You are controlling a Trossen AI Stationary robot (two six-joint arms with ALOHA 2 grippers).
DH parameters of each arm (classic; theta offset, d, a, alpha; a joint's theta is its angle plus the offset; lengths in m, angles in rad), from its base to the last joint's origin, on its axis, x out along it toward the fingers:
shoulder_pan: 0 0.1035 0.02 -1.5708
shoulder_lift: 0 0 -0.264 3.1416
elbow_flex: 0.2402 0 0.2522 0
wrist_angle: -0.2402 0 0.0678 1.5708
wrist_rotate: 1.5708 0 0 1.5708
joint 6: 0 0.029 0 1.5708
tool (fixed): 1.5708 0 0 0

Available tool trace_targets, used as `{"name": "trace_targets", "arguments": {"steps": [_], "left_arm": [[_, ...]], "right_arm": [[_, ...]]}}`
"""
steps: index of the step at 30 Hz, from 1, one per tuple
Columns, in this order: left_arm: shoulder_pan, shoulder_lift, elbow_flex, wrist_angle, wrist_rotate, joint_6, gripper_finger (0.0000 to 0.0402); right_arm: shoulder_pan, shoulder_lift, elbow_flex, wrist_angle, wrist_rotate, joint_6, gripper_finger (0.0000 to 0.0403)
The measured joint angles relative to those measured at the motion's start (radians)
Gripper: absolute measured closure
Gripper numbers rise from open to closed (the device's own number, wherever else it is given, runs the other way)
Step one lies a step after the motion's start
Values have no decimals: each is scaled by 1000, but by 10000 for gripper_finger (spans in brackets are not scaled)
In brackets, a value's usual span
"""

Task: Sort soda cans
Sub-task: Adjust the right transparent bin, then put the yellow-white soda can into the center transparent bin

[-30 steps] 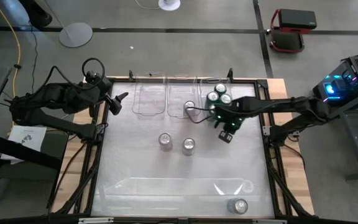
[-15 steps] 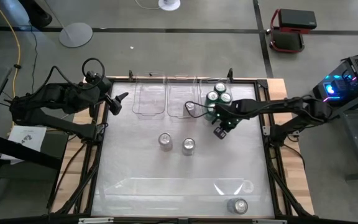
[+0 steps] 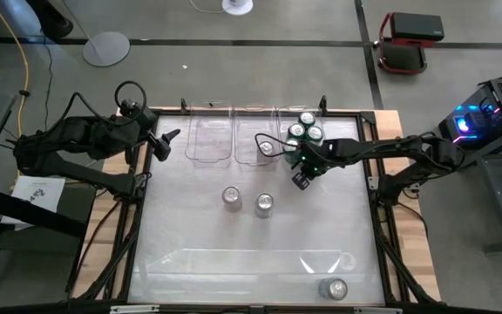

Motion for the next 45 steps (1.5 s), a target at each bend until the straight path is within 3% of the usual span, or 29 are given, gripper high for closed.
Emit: {"name": "trace_targets", "arguments": {"steps": [32, 41, 45], "left_arm": [[0, 0, 0, 1, -9, -24, 46], [0, 0, 0, 0, 21, -23, 46], [0, 0, 0, 0, 44, -18, 46]], "right_arm": [[0, -9, 1, 261, -63, 72, 403], [17, -137, 8, 181, -60, 123, 403], [54, -183, 115, 110, -6, 104, 403]]}}
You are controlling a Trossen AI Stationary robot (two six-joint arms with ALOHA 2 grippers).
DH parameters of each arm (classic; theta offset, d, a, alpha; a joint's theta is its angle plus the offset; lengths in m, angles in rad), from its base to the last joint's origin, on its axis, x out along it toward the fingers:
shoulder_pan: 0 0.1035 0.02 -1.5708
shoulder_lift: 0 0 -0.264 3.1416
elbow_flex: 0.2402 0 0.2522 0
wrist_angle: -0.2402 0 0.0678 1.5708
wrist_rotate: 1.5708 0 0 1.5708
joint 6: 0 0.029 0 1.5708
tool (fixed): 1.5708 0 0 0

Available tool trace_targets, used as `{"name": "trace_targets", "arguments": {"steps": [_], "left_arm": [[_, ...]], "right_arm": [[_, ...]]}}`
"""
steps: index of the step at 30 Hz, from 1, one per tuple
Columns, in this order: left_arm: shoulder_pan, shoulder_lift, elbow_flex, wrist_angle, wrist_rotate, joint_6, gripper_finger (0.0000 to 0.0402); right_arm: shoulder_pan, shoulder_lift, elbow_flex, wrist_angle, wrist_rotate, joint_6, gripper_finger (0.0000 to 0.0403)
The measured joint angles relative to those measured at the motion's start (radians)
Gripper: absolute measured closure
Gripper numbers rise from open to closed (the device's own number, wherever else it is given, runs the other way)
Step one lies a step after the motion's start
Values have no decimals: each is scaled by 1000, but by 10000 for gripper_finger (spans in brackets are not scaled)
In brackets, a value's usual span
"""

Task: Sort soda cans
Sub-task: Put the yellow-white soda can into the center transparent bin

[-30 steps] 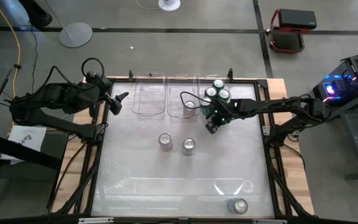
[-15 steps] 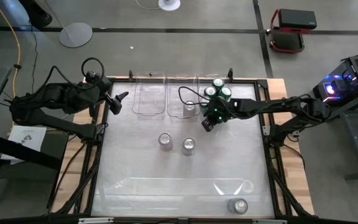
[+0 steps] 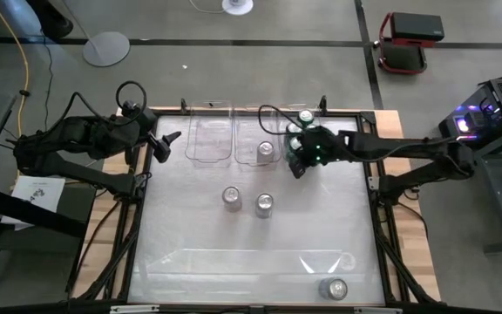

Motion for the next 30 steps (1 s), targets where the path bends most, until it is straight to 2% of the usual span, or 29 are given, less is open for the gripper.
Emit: {"name": "trace_targets", "arguments": {"steps": [3, 7, 13, 20, 24, 30], "left_arm": [[0, 0, 0, 3, 51, 25, 46], [0, 0, 0, 57, 95, 56, 46], [0, 0, 0, 104, 109, 71, 46], [0, 0, 0, 86, 127, -47, 46], [-1, 0, 0, 36, 155, -192, 46], [-1, 0, 0, -149, 181, -404, 46]], "right_arm": [[43, 14, 115, -29, 41, -66, 403], [88, 82, 238, 22, 43, -166, 403], [120, 250, 376, 150, -109, -334, 402], [125, 500, 640, 59, -270, -512, 393], [139, 627, 816, -74, -299, -631, 333], [177, 764, 1028, -270, -273, -681, 184]]}}
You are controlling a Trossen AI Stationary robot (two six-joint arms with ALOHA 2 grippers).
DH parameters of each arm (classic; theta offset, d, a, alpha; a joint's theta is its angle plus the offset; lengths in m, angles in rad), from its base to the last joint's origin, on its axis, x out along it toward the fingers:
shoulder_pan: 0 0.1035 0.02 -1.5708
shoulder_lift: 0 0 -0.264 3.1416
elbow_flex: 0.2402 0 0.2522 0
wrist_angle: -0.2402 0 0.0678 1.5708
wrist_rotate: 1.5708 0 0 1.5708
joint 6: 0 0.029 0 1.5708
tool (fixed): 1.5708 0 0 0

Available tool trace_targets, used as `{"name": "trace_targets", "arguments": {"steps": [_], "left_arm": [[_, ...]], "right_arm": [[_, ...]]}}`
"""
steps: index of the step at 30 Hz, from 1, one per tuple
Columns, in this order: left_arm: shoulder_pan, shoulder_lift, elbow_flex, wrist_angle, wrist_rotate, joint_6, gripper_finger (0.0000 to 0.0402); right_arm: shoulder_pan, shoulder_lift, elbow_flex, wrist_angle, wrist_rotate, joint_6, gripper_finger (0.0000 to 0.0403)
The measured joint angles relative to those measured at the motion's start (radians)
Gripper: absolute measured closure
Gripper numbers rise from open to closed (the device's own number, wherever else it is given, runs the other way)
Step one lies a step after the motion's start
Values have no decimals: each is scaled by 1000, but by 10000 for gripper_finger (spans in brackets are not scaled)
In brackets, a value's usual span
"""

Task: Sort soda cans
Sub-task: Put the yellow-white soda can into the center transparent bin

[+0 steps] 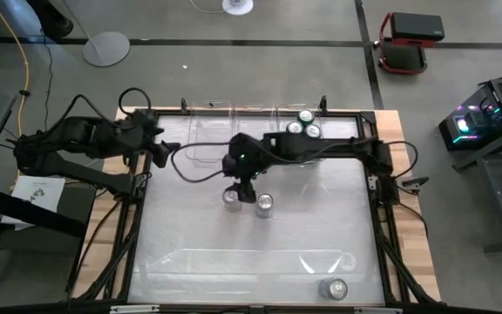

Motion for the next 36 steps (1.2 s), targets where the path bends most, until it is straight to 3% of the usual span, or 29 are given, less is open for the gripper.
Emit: {"name": "trace_targets", "arguments": {"steps": [5, 9, 21, 28, 36], "left_arm": [[0, 0, 0, -143, 11, -73, 46], [0, 0, 0, -173, -2, -30, 46], [0, -1, 0, -174, 36, 346, 46], [0, -11, -1, -163, 49, 382, 46], [1, -26, -1, -117, 50, 425, 46]], "right_arm": [[36, 62, 84, -128, -2, 23, 81], [51, 92, 86, -138, 96, 135, 52], [83, 211, 86, -103, 229, 363, 50], [112, 237, 86, -98, 351, 314, 50], [112, 261, 86, -115, 349, 281, 74]]}}
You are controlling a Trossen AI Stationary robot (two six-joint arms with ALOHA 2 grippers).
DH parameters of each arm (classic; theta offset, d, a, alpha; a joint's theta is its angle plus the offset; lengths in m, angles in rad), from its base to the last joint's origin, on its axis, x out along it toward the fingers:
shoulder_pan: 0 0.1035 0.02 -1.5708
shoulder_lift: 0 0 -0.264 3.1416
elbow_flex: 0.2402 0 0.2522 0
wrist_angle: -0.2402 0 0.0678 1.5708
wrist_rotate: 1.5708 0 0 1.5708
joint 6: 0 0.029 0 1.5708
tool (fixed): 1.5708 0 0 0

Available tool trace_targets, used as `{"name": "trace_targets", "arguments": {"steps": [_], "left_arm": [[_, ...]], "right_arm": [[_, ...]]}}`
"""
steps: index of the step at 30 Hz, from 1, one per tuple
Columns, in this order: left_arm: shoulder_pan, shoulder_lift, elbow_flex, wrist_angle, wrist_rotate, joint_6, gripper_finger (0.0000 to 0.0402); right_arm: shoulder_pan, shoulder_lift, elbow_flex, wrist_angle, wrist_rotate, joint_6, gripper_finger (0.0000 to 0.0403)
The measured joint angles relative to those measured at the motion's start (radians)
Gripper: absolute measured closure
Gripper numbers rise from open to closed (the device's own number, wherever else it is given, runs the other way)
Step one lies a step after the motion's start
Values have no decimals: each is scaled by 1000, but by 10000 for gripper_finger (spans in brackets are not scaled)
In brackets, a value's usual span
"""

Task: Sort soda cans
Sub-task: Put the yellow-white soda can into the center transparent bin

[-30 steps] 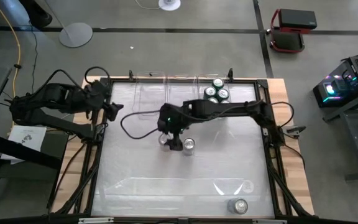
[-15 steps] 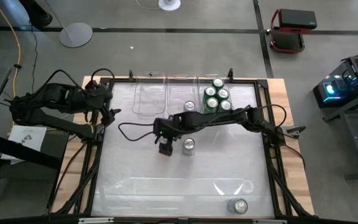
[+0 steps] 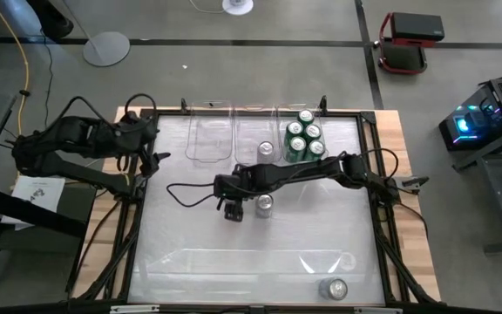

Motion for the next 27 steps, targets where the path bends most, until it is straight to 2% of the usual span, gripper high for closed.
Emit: {"name": "trace_targets", "arguments": {"steps": [6, 11, 19, 23, 27], "left_arm": [[0, -3, 0, 22, 0, 6, 46], [0, -5, 0, 23, -1, 8, 46], [0, -5, 0, 24, 0, -2, 46], [-1, -5, 0, 27, 6, -8, 46], [-1, -5, 0, 28, 7, -20, 46]], "right_arm": [[0, -4, 0, 4, 1, 17, 116], [-15, -17, 48, -19, -1, 106, 118], [-141, -128, 286, -155, 175, 4, 118], [-240, -174, 186, -184, 149, -16, 118], [-307, -178, 100, -181, 26, -46, 118]]}}
